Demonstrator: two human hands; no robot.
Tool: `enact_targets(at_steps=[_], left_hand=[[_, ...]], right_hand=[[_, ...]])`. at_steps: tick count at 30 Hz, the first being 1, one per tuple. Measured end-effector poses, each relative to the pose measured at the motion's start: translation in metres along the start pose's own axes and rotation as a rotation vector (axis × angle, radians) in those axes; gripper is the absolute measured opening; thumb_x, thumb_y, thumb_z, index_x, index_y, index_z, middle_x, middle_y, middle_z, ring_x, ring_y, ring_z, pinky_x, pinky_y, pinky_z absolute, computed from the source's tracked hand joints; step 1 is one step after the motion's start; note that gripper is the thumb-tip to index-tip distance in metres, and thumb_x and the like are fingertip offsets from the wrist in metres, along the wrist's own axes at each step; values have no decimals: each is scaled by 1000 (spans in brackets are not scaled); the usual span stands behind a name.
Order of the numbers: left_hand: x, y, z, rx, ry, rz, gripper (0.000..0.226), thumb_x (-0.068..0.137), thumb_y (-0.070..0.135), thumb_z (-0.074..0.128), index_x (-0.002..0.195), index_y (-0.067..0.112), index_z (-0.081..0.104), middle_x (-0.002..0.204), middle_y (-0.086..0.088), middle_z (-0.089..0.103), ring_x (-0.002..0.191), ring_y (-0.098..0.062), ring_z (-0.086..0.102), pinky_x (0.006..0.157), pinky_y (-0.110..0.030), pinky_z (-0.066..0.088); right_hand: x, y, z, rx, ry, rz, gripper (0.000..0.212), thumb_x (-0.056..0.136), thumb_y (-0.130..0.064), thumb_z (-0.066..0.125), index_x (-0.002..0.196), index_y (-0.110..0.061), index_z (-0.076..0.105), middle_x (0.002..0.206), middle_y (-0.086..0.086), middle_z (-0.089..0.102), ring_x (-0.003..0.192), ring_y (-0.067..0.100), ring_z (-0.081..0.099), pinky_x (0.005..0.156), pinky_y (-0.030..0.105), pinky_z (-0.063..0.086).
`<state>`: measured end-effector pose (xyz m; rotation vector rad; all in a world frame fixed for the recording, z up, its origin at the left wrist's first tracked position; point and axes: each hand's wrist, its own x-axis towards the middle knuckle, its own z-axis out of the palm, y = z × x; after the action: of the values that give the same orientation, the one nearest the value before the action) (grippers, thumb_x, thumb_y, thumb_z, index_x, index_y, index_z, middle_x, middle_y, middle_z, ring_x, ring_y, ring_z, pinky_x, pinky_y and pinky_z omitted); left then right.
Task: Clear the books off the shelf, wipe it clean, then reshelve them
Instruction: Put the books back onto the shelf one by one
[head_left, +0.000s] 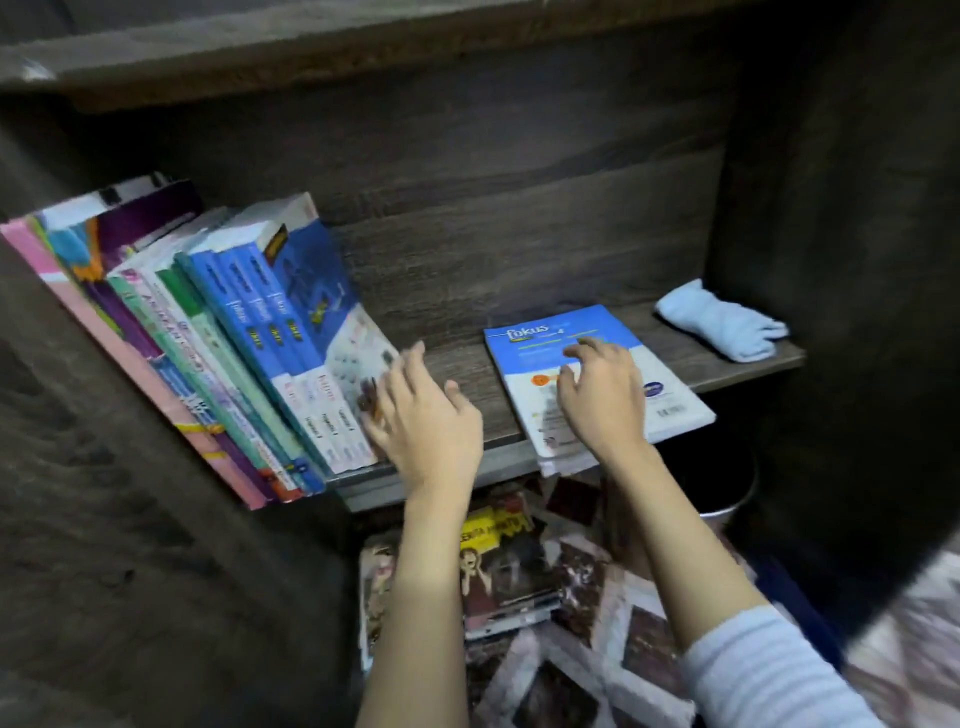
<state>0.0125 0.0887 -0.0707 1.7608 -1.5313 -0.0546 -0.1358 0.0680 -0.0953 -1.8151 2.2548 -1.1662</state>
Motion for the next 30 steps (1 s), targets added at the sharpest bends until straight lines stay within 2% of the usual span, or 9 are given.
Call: enact_targets(at_steps=[5, 9, 12, 15, 20, 23, 26, 28, 30], left_hand=[[-13, 12, 48, -180, -397, -204, 42, 97, 36, 44, 127, 9, 52, 130, -19, 54, 120, -35, 49, 94, -36, 39], [-13, 12, 76, -192, -563, -330, 58, 95, 48, 42, 121, -2, 55, 127, -25, 55, 119, -37, 50, 95, -36, 40], [-17, 13, 89, -344, -594, -431, 67, 92, 48, 50, 136, 0, 36, 138, -21, 46, 124, -36, 47, 96, -40, 44], [-16, 14, 93, -511, -600, -530, 73, 89, 46, 57, 143, 9, 26, 139, -13, 44, 118, -34, 51, 74, -42, 56], [-11, 3, 94, -491, -585, -457, 51, 85, 50, 59, 118, 11, 52, 119, -11, 60, 104, -34, 60, 73, -47, 58], [-5, -5, 90, -454, -559, -441, 38, 88, 48, 56, 103, 14, 55, 110, -13, 64, 100, -34, 62, 82, -49, 54], [1, -8, 89, -445, -552, -457, 36, 87, 44, 57, 102, 11, 57, 111, -14, 65, 100, -34, 62, 87, -48, 52], [2, -8, 87, -502, -566, -496, 39, 84, 46, 59, 98, 10, 60, 107, -13, 67, 97, -33, 64, 87, -46, 53], [4, -9, 82, -556, -579, -515, 34, 90, 37, 58, 101, 6, 63, 105, -11, 67, 94, -28, 63, 86, -36, 51]], right_hand=[[10, 55, -32, -208, -111, 365, 53, 94, -41, 47, 130, -2, 49, 139, 15, 43, 129, 35, 35, 101, 42, 33], [13, 73, -41, -215, -198, 438, 61, 93, -46, 49, 133, 0, 45, 141, 17, 41, 131, 34, 33, 101, 41, 34], [14, 75, -38, -186, -259, 441, 61, 91, -46, 51, 133, -1, 46, 142, 15, 37, 131, 34, 31, 101, 41, 35], [15, 75, -35, -200, -256, 453, 67, 90, -52, 51, 134, -1, 44, 142, 16, 33, 130, 34, 30, 101, 41, 34], [15, 74, -33, -64, -293, 551, 71, 87, -57, 54, 133, -5, 43, 139, 17, 41, 127, 35, 42, 96, 39, 39], [14, 69, -32, -49, -333, 557, 74, 85, -56, 58, 135, -5, 38, 140, 15, 44, 127, 33, 45, 94, 37, 40], [16, 71, -30, 58, -337, 597, 78, 82, -51, 65, 135, -2, 35, 139, 16, 44, 125, 33, 46, 95, 36, 41], [18, 76, -30, 146, -326, 600, 66, 81, -44, 68, 125, 1, 46, 126, 13, 55, 117, 30, 54, 91, 33, 43], [20, 78, -30, 346, -333, 624, 42, 81, -33, 71, 105, -1, 60, 100, 8, 66, 95, 25, 65, 83, 31, 49]])
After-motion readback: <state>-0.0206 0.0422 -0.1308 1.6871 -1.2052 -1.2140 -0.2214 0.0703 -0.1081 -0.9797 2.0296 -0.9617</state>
